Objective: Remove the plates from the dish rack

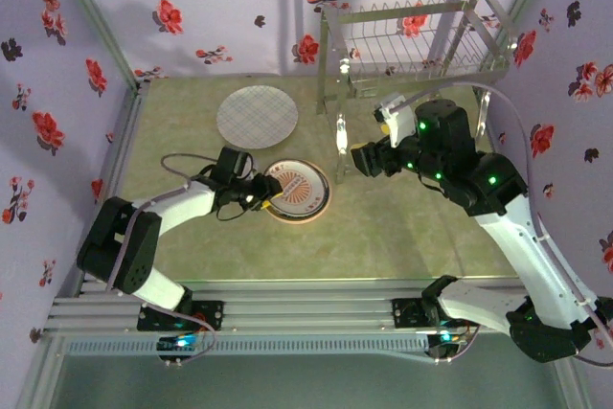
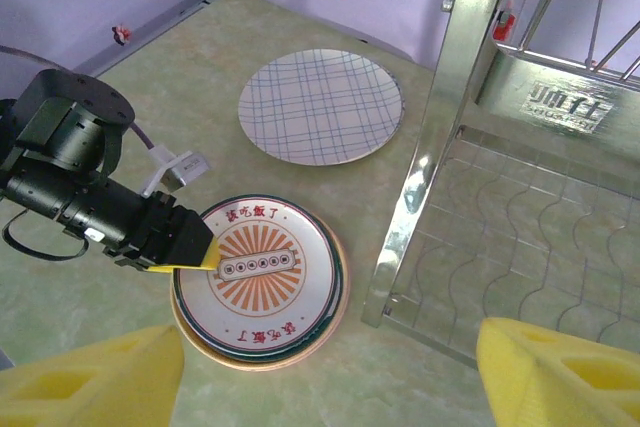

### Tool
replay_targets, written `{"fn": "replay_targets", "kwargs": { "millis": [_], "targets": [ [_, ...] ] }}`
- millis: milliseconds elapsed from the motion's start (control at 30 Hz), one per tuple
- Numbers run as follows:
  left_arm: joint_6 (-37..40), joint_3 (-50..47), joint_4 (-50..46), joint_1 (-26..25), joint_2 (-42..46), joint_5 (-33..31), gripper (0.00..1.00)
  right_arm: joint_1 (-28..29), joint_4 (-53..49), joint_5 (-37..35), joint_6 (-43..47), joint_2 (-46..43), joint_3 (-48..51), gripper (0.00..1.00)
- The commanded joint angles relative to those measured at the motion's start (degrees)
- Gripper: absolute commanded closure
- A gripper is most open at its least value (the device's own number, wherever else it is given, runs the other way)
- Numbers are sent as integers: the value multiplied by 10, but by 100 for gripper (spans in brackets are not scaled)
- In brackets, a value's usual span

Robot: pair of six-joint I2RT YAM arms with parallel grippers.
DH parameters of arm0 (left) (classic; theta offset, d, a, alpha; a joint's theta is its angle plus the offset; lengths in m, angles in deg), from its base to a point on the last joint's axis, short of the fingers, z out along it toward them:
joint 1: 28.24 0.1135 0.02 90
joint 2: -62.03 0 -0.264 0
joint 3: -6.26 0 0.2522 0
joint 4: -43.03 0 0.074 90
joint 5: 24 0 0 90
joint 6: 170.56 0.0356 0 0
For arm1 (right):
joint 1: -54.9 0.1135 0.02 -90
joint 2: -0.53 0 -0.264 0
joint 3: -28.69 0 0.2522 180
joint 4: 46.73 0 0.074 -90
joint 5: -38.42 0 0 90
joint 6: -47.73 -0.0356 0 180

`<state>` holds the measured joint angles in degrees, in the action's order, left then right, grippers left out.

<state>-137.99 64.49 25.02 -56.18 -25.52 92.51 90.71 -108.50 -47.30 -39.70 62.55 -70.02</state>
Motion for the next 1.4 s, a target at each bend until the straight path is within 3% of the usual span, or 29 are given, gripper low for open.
{"fn": "replay_targets", "kwargs": {
  "millis": [0,267,833,1100,1300,1333,1367],
  "targets": [
    [33,26,-62,-3,-5,-5,57,5,9,-18,-5,3,2,22],
    [69,71,-140,-2,2,-12,38,4,6,-66,-13,8,-5,20],
    [114,135,-250,-2,-15,-14,29,4,8,-154,-32,9,-14,18],
    [133,168,-308,-3,-16,-36,20,3,33,-231,-39,-13,-3,17],
    [135,200,-355,3,7,-70,20,0,46,-358,-46,-30,1,15],
    [133,208,-362,9,22,-79,18,-9,47,-381,-49,-35,2,14],
    [130,216,-368,18,39,-89,7,-25,37,-401,-60,-37,1,13]
  ]
}}
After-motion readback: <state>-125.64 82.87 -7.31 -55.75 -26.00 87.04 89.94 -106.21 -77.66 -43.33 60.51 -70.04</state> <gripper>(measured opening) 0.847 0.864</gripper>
